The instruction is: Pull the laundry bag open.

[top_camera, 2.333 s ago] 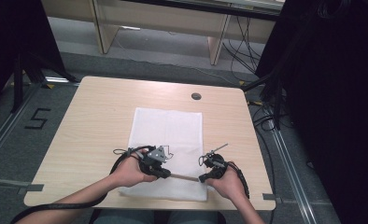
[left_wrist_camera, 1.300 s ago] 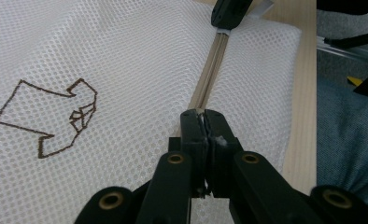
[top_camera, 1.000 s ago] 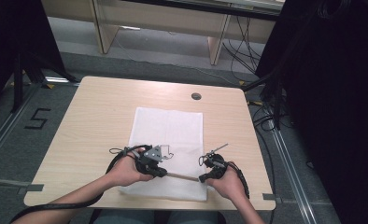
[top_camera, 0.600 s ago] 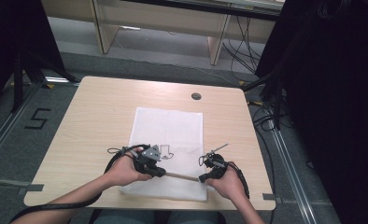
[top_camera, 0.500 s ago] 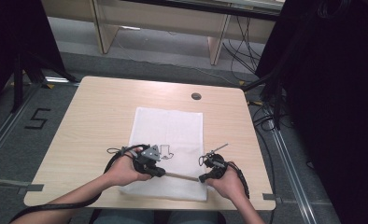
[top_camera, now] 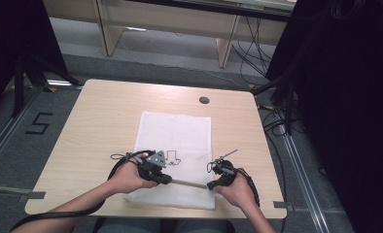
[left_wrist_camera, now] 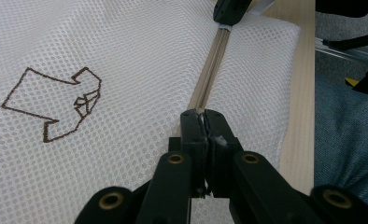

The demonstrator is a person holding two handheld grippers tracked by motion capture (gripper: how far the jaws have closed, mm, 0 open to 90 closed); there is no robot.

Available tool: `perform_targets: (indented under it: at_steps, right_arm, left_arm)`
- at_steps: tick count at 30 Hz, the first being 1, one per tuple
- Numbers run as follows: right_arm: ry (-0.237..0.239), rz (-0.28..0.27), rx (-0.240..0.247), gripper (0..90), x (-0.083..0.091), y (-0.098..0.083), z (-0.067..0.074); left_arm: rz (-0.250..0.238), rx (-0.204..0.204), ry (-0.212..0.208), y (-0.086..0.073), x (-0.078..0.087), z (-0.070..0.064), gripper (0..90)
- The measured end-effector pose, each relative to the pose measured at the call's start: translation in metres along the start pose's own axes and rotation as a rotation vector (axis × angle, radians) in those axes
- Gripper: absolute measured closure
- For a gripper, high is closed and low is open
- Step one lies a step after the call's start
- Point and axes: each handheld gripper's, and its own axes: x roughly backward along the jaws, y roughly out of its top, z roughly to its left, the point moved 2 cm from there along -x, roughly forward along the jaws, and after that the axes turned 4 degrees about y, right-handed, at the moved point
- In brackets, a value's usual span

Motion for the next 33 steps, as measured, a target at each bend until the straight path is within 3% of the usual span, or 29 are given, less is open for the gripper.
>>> perform_targets:
  at_steps: [21,22,23,28,33]
  right_arm:
    - [0.001,0.001,-0.002,90.0,0.000,0.000,0.000]
    - [-0.001,0.001,-0.001,90.0,0.000,0.000,0.000]
    - [-0.003,-0.001,-0.003,90.0,0.000,0.000,0.000]
    - [-0.002,-0.001,-0.003,90.0,0.000,0.000,0.000]
    - [0.002,0.001,-0.005,90.0,0.000,0.000,0.000]
  left_arm:
    - [0.005,0.004,0.000,-0.004,0.006,0.003,87.5]
    - [0.002,-0.012,-0.001,-0.004,0.006,0.004,87.5]
    - [0.000,0.009,-0.001,-0.004,0.006,0.003,87.5]
    - [0.002,-0.015,-0.006,-0.003,0.007,0.003,87.5]
    - [0.005,-0.008,0.003,-0.005,0.011,0.005,87.5]
